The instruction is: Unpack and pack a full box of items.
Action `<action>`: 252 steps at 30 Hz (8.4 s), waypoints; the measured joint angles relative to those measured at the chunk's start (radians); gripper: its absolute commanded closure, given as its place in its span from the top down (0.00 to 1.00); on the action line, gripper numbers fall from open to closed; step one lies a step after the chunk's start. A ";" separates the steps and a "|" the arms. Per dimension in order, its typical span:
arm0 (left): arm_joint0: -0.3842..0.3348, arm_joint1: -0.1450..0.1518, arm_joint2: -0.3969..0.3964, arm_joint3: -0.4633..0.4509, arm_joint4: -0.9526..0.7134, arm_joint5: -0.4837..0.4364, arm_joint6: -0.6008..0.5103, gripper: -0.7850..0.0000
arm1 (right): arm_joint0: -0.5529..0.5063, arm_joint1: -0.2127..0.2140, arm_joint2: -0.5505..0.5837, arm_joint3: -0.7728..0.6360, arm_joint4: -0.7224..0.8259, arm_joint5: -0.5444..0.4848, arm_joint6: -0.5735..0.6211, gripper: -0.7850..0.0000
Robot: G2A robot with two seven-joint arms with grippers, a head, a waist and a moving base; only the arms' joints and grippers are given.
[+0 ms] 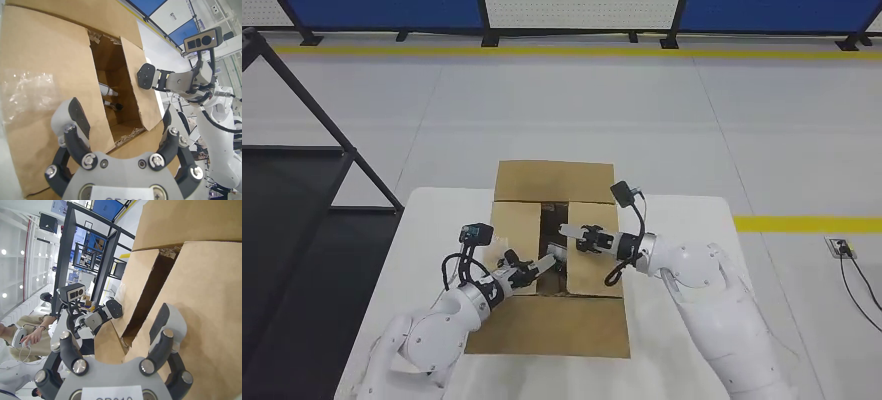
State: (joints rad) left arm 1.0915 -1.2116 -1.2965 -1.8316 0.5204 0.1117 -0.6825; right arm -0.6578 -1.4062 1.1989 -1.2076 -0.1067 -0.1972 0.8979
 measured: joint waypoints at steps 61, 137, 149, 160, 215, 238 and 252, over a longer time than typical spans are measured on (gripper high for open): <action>0.477 0.055 -0.762 -0.288 -0.619 -0.328 -0.112 1.00 | 0.357 -0.023 -0.060 0.601 -0.044 -0.121 -0.400 1.00; 0.236 0.128 -0.258 -0.225 -0.438 -0.046 0.030 1.00 | 0.429 -0.046 -0.033 0.719 0.402 -0.366 0.359 1.00; 0.155 0.118 -0.132 -0.178 -0.324 0.023 0.116 1.00 | 0.430 -0.029 -0.019 0.694 0.537 -0.172 0.528 1.00; 0.098 0.108 -0.072 -0.149 -0.303 0.066 0.163 1.00 | 0.454 -0.042 -0.046 0.764 0.578 -0.067 0.591 1.00; 0.331 0.139 -0.185 0.173 1.005 -0.270 0.692 1.00 | 0.434 -0.025 -0.149 0.673 0.525 -0.167 0.558 1.00; 0.173 0.092 -0.047 0.354 1.029 -0.104 0.742 1.00 | 0.444 -0.022 -0.169 0.672 0.531 -0.164 0.561 1.00; 0.195 0.082 -0.056 0.334 1.062 -0.044 0.820 1.00 | 0.455 -0.026 -0.182 0.685 0.539 -0.165 0.560 1.00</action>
State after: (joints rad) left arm 1.2862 -1.1296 -1.3529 -1.4977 1.5829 0.0681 0.1375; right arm -0.2025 -1.4320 1.0168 -0.5224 0.4327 -0.3618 1.4582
